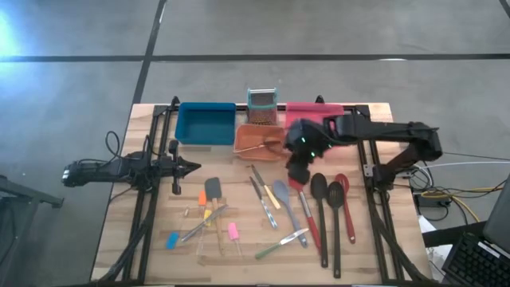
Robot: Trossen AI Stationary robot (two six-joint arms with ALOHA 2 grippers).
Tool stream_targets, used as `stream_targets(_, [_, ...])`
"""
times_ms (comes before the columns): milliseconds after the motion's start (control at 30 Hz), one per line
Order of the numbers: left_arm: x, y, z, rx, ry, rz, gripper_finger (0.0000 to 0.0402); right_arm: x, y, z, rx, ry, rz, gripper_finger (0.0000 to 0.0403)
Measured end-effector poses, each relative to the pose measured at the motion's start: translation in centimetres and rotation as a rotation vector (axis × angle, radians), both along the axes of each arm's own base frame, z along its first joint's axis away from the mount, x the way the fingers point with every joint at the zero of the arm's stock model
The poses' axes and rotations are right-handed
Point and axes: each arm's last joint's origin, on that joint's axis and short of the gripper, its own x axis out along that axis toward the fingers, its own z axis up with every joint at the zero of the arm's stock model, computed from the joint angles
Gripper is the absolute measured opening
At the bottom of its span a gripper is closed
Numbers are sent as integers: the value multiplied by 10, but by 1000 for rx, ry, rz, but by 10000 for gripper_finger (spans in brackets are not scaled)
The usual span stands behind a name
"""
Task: Pick & Place Kitchen Items
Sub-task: Put the black ladle scoop into the pink bin
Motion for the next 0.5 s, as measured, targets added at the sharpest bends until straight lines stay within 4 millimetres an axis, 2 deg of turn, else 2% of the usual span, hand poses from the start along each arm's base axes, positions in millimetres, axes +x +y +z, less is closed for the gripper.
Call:
stream_targets(133, [0, 0, 0, 0, 0, 0, 14, -12, 29, 0, -56, 59, -82, 38])
stream_targets(267, [0, 0, 0, 0, 0, 0, 14, -19, 53, -8, -76, 135, -142, 34])
stream_targets(500, [0, 0, 0, 0, 0, 0, 14, -34, 83, -40, 43, 276, -373, 34])
